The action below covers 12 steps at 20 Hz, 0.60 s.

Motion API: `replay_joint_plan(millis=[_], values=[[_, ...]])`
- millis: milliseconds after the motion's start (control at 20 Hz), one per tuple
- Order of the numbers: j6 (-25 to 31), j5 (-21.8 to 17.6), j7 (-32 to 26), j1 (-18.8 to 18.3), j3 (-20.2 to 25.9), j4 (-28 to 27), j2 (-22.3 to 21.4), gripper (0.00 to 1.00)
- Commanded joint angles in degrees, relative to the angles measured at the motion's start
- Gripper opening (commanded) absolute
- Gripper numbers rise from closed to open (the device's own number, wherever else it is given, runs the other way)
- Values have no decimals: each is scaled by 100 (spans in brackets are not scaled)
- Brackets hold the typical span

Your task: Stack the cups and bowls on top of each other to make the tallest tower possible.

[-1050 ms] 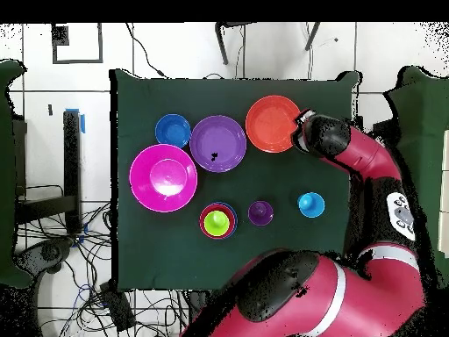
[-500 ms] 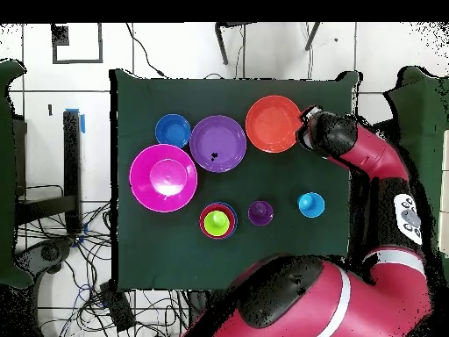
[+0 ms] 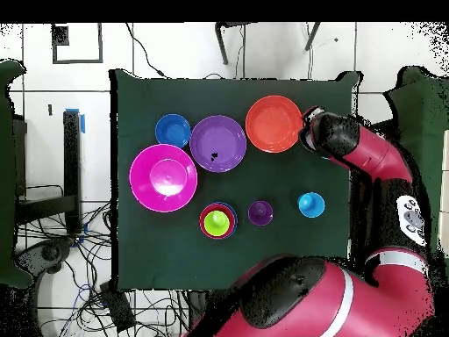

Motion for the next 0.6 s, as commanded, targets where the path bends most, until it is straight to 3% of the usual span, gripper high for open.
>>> replay_joint_plan(millis=[50, 600], values=[[233, -259, -141, 43, 310, -154, 282, 100], [-63, -292, -145, -40, 404, -189, 459, 100]])
